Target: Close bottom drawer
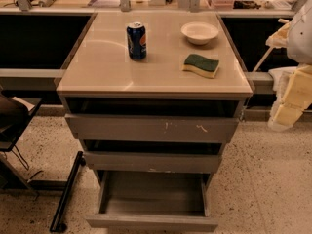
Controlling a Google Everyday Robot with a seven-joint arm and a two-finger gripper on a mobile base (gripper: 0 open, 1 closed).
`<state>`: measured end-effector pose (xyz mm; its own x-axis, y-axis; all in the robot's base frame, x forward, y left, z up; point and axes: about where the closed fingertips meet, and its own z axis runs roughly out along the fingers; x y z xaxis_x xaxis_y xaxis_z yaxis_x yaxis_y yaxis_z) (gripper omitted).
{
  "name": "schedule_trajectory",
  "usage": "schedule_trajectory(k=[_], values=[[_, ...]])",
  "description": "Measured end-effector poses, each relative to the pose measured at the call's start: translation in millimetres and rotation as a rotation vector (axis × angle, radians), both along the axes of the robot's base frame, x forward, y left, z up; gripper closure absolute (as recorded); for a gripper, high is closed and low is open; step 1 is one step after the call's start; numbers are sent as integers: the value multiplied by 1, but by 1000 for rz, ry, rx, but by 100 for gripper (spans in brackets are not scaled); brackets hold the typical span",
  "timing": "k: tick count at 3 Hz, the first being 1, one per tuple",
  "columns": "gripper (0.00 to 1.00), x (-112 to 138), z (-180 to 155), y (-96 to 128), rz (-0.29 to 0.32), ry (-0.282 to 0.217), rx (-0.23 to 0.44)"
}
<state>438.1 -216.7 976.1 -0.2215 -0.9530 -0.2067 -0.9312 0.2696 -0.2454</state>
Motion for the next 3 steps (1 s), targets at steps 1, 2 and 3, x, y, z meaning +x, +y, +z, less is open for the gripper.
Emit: schedule_trajectory(k=[1, 2, 3], values=[[0, -3, -6, 0, 5, -12, 7], [0, -18, -33, 6, 45, -28, 54], [0, -43, -96, 4, 72, -35, 146]])
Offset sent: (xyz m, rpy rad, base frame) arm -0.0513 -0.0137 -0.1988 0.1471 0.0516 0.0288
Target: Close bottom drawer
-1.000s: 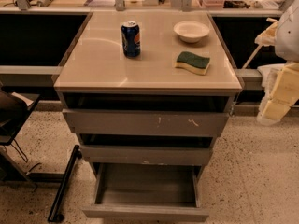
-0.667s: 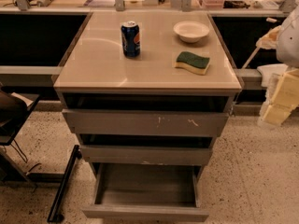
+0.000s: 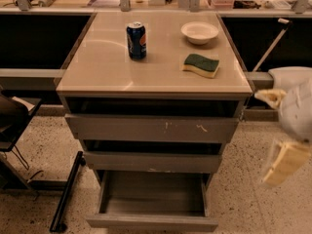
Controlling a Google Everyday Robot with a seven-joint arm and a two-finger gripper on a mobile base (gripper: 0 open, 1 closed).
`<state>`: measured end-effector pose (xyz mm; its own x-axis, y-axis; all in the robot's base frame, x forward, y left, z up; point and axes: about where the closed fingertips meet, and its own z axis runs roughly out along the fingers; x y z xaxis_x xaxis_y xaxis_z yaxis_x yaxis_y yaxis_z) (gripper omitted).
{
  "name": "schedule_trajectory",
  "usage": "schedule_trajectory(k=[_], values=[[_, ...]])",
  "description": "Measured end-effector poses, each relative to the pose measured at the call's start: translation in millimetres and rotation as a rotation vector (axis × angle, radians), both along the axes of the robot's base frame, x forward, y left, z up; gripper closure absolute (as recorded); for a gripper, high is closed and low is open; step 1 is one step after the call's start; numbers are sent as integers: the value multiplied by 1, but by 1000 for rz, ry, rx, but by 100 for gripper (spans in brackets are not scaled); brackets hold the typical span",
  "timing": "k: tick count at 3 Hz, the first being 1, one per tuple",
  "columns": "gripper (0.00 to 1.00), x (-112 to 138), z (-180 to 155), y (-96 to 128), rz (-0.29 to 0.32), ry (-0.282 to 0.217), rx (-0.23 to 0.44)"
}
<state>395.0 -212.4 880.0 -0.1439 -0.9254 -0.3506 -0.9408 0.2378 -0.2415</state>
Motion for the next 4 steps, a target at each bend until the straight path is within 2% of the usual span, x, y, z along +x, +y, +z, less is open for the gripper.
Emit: schedule_trajectory(k=[1, 2, 3, 4], values=[[0, -22, -97, -21, -38, 40, 32], [0, -53, -217, -45, -108, 140, 30], [0, -67, -254, -43, -113, 159, 30], [0, -67, -253, -43, -113, 157, 29]])
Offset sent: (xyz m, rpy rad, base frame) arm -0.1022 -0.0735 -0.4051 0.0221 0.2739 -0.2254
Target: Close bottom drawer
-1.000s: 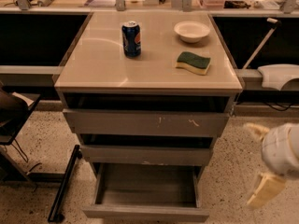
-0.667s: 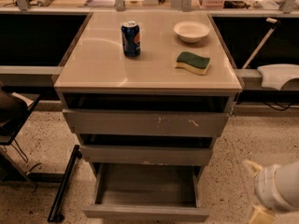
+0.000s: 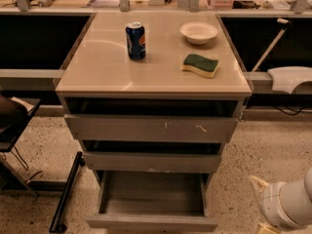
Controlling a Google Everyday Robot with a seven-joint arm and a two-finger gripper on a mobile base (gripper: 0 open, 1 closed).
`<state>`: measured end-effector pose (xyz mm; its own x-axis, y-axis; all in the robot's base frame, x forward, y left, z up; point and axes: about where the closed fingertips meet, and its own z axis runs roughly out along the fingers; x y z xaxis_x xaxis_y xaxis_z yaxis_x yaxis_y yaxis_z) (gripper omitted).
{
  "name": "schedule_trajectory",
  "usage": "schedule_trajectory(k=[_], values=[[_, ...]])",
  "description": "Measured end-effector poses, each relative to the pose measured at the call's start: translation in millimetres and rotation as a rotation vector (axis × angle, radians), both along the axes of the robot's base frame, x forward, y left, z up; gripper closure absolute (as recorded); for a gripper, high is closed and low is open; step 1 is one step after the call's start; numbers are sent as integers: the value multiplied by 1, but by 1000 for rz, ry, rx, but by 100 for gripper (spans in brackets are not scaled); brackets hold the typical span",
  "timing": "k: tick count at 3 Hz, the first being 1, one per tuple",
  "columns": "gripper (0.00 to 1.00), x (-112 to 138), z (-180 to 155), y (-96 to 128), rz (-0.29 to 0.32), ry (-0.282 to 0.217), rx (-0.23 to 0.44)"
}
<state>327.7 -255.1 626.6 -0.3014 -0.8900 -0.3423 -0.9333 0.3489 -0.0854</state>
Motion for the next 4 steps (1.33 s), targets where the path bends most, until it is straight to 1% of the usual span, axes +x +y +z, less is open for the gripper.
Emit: schedule_trajectory(k=[1, 2, 3, 4], values=[[0, -7, -24, 4, 12, -20, 28], [0, -12, -93, 18, 36, -35, 90], [0, 0, -164, 25, 26, -82, 138], [0, 24, -226, 18, -20, -162, 163]])
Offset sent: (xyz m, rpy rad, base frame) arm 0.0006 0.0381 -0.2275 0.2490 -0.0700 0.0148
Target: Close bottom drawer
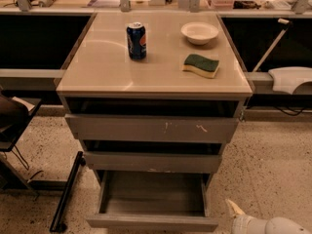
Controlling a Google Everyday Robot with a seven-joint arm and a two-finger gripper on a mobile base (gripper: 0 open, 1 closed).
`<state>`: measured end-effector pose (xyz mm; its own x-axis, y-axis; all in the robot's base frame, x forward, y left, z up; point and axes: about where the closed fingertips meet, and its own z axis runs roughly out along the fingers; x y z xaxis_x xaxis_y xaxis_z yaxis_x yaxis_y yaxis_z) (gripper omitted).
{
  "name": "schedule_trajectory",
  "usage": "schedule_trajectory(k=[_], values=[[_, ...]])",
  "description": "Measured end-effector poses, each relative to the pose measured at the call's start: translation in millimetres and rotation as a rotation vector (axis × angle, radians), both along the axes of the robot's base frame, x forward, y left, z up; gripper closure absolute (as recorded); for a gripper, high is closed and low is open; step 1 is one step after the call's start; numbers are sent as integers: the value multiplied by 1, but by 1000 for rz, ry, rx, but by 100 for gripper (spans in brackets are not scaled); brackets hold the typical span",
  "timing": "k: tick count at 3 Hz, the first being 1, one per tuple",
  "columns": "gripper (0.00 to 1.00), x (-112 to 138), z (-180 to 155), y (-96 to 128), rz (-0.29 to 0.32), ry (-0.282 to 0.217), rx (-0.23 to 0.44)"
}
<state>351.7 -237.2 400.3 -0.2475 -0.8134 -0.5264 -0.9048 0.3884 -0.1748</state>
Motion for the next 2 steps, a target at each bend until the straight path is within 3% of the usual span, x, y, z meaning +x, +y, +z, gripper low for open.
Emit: schedule_trajectory(k=[1, 2], values=[[0, -2, -67, 7, -36, 14, 56], [0, -57, -139, 40, -40, 155, 148]])
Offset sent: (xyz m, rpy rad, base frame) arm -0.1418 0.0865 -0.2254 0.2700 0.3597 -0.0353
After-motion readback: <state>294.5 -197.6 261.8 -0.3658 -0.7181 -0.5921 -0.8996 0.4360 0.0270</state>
